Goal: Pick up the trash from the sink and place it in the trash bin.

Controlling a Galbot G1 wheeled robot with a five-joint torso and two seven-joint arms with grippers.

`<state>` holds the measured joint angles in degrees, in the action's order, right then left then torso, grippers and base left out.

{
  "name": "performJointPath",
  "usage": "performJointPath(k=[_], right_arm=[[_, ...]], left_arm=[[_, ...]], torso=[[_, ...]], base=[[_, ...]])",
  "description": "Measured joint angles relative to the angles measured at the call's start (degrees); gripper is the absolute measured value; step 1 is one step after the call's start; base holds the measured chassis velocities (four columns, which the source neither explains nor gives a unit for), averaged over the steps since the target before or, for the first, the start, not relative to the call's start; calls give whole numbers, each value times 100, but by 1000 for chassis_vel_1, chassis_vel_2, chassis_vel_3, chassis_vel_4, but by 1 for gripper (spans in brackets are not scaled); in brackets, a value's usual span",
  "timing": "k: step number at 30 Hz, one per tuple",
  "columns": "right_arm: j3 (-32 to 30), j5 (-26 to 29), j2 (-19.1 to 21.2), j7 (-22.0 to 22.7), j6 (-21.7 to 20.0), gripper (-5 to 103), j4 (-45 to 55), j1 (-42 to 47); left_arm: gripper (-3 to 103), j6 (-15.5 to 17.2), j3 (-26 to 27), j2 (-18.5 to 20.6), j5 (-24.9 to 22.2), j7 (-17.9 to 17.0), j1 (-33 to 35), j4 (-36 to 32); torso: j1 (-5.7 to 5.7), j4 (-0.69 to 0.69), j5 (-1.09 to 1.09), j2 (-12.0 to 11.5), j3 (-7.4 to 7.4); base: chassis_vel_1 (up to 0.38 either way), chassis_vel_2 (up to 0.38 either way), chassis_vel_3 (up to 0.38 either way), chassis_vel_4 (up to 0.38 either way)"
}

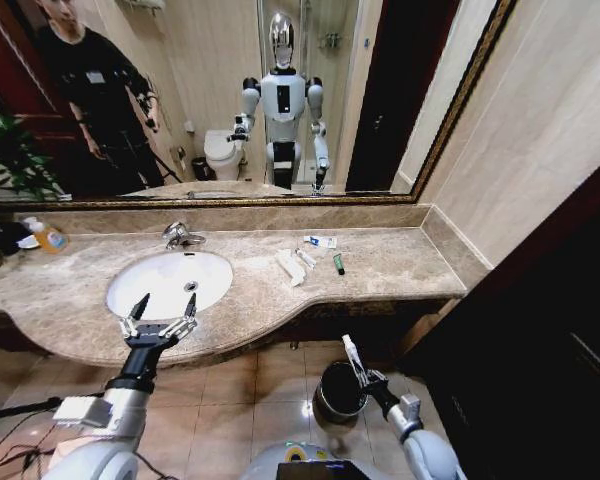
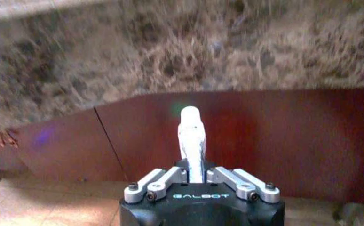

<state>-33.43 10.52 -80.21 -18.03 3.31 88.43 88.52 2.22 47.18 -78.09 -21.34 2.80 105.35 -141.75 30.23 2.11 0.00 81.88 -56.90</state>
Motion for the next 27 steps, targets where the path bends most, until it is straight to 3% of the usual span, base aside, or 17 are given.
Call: performJointPath(k=[12, 27], right_arm=[[100, -134, -59, 223, 242, 12, -1430, -610], [171, -94, -148, 496, 513, 12, -2466, -1071]], left_arm=[[100, 0, 0, 0, 0, 0, 0, 0], [100, 0, 0, 0, 0, 0, 0, 0]], torso=[[0, 0, 0, 0, 0], [0, 0, 0, 0, 0]], base=[[0, 0, 0, 0], [0, 0, 0, 0]])
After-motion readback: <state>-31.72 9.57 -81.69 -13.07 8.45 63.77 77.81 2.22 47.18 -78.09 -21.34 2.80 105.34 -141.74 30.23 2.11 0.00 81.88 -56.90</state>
